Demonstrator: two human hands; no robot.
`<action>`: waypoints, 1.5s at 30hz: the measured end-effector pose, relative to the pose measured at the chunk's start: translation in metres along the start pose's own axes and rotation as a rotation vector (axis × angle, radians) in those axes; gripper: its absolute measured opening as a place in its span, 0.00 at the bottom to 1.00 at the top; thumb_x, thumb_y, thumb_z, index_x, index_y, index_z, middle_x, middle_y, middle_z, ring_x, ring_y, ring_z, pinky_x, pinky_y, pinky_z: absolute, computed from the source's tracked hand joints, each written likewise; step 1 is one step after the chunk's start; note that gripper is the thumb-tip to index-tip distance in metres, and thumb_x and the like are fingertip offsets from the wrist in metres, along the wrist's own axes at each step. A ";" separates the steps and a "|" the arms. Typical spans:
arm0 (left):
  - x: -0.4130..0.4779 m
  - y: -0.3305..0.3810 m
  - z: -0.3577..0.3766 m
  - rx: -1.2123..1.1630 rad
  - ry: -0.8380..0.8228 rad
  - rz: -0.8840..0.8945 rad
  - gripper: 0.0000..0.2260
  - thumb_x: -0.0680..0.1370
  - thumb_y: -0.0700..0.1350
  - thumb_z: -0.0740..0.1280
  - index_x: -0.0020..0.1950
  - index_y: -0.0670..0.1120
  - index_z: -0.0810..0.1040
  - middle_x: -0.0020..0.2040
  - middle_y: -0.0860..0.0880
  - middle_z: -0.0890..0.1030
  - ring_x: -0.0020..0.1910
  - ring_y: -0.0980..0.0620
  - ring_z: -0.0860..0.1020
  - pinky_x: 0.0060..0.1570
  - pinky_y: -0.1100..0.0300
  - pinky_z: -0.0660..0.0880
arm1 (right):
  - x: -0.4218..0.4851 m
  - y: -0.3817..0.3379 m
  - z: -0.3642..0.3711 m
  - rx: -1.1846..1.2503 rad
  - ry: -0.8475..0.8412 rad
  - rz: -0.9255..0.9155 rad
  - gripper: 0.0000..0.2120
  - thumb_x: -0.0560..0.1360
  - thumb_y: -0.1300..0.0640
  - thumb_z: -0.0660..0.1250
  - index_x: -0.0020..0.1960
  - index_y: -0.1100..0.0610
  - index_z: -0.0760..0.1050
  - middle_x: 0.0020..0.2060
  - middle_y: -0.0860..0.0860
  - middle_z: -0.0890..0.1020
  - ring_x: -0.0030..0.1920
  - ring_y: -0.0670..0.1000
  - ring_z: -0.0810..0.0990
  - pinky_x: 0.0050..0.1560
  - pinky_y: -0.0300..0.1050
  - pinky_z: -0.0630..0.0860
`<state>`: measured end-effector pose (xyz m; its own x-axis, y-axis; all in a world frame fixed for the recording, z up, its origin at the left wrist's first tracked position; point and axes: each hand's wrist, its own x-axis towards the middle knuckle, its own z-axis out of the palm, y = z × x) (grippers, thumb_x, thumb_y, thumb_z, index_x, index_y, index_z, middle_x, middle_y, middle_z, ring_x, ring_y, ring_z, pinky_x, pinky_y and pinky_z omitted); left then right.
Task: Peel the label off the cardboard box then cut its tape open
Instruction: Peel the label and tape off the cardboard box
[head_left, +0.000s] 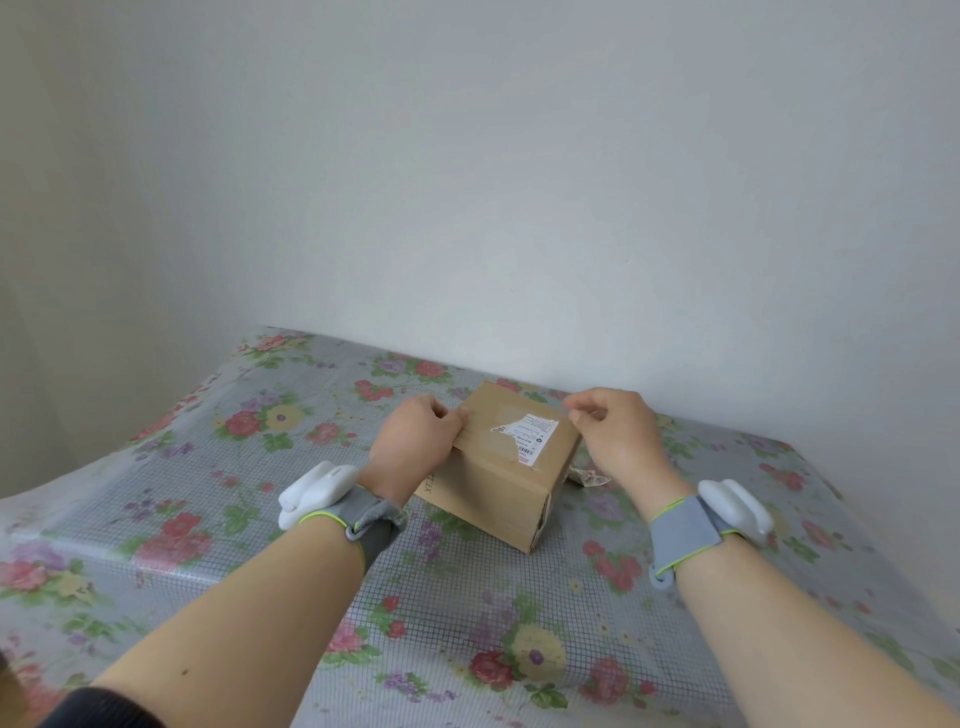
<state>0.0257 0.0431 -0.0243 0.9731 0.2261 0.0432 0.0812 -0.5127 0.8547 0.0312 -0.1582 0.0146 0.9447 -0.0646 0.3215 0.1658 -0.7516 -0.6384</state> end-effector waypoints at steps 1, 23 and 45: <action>0.000 0.000 0.000 0.001 -0.001 0.000 0.13 0.79 0.54 0.62 0.46 0.45 0.75 0.37 0.49 0.77 0.35 0.51 0.73 0.36 0.57 0.70 | 0.000 0.002 -0.001 -0.040 -0.018 -0.017 0.10 0.76 0.62 0.64 0.52 0.55 0.82 0.48 0.51 0.82 0.45 0.48 0.76 0.50 0.40 0.72; 0.001 0.000 0.003 0.061 0.012 0.049 0.12 0.79 0.54 0.62 0.45 0.46 0.74 0.35 0.50 0.76 0.37 0.49 0.75 0.38 0.56 0.72 | -0.009 -0.001 -0.007 0.049 -0.082 0.044 0.11 0.72 0.63 0.65 0.42 0.50 0.83 0.38 0.45 0.82 0.40 0.46 0.77 0.44 0.41 0.74; 0.000 0.000 0.003 0.071 0.010 0.064 0.12 0.79 0.53 0.61 0.45 0.45 0.74 0.34 0.49 0.75 0.33 0.50 0.72 0.33 0.58 0.68 | -0.008 -0.007 -0.010 0.143 -0.160 0.135 0.03 0.69 0.60 0.74 0.39 0.53 0.82 0.39 0.48 0.82 0.45 0.49 0.78 0.46 0.43 0.72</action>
<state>0.0262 0.0403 -0.0258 0.9745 0.1994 0.1024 0.0343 -0.5839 0.8111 0.0195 -0.1592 0.0230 0.9919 -0.0447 0.1188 0.0626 -0.6420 -0.7641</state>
